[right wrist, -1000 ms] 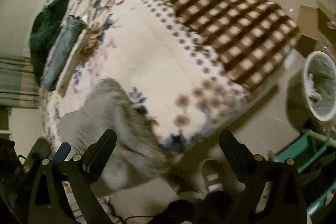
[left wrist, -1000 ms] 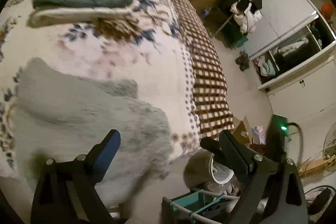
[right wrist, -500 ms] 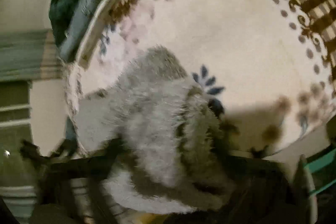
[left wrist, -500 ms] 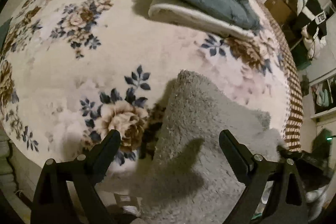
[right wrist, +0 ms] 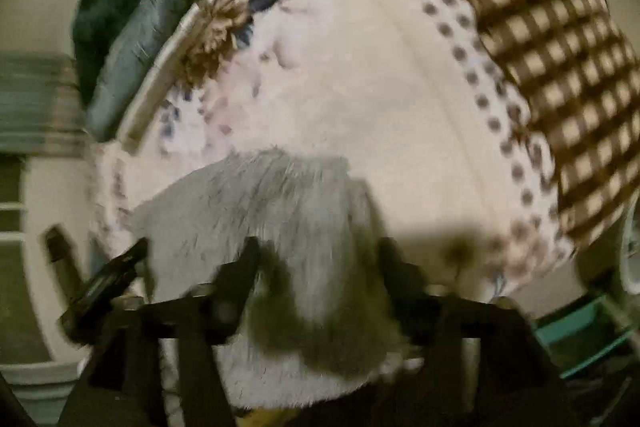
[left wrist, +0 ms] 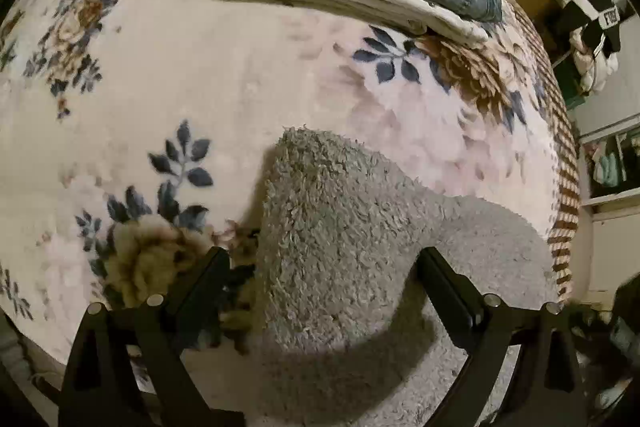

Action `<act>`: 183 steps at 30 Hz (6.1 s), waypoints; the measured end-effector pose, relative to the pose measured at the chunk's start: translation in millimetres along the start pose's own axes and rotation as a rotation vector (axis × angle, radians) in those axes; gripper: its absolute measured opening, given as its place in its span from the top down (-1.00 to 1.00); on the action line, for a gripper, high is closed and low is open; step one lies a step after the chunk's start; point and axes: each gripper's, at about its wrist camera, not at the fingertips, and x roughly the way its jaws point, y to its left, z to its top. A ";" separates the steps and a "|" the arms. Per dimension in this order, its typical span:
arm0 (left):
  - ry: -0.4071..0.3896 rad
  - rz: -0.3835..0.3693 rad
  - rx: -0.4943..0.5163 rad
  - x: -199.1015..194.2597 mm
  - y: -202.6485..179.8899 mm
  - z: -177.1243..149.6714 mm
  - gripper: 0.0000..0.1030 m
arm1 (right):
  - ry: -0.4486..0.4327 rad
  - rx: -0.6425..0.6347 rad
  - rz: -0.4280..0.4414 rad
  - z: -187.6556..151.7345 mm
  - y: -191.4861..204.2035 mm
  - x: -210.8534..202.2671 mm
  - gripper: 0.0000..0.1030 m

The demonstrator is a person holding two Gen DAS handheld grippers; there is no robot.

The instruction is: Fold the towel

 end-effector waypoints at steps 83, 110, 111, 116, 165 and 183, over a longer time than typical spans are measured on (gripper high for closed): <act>0.059 -0.479 -0.132 -19.7 40.8 -49.7 0.04 | 0.165 -0.121 0.355 -8.0 18.7 102.7 0.19; 0.164 -0.262 -0.116 -1.4 100.7 90.7 0.15 | 0.259 0.002 0.124 55.4 78.8 98.0 0.17; 0.169 -0.261 -0.126 -1.0 104.5 88.6 0.15 | 0.260 0.018 0.124 47.8 71.7 103.1 0.17; 0.145 -0.292 -0.108 -16.3 103.0 89.5 0.10 | 0.172 0.222 0.249 9.4 49.5 91.5 0.28; 0.321 -0.329 0.262 58.3 64.2 97.5 -0.94 | 0.051 0.209 0.439 -59.0 28.3 159.5 -0.83; 0.173 -0.484 0.189 -40.9 90.1 84.4 0.10 | -0.008 0.073 0.383 -42.9 121.5 89.8 0.17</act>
